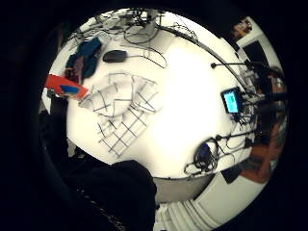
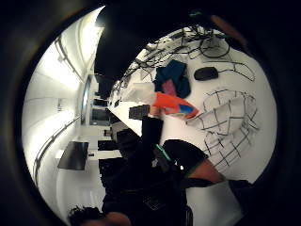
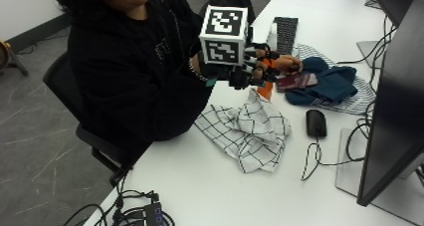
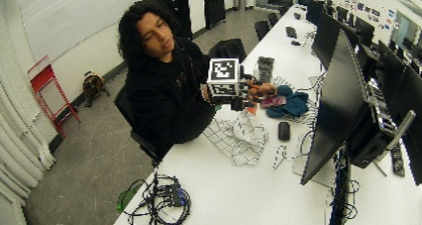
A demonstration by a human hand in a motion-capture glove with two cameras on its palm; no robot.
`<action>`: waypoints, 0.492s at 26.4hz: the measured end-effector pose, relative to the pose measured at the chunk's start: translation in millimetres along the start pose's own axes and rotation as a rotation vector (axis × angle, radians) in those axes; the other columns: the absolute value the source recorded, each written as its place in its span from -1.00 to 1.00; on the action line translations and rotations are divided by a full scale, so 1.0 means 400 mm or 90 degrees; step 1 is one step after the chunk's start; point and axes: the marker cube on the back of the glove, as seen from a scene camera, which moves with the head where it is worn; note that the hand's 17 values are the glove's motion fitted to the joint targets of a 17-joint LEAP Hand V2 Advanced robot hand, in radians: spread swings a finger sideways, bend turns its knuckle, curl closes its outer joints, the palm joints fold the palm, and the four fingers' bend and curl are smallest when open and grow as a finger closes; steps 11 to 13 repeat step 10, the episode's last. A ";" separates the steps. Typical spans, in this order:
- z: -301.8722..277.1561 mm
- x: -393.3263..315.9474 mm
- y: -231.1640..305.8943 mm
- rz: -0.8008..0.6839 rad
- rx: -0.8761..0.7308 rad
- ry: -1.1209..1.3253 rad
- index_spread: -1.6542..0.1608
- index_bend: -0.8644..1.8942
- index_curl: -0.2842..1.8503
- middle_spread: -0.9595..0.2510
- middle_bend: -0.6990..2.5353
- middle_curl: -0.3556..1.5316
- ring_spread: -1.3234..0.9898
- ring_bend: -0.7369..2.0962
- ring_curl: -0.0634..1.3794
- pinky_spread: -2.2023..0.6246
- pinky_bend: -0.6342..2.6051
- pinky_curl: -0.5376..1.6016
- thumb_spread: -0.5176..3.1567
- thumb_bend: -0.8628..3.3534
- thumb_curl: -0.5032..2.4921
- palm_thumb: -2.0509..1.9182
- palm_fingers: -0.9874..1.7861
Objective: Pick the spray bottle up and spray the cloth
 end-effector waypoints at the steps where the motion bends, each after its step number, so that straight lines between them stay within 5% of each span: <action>1: -0.003 0.001 0.011 0.012 -0.004 0.020 0.38 -0.29 -0.44 0.42 -0.34 -0.20 0.06 -0.23 -0.44 0.69 -0.53 -0.22 -0.25 -0.62 -0.35 0.30 -0.01; 13: 0.000 -0.022 0.038 -0.015 -0.041 0.072 0.37 -0.26 -0.46 0.48 -0.36 -0.23 0.09 -0.23 -0.45 0.70 -0.52 -0.25 -0.21 -0.61 -0.39 0.27 -0.07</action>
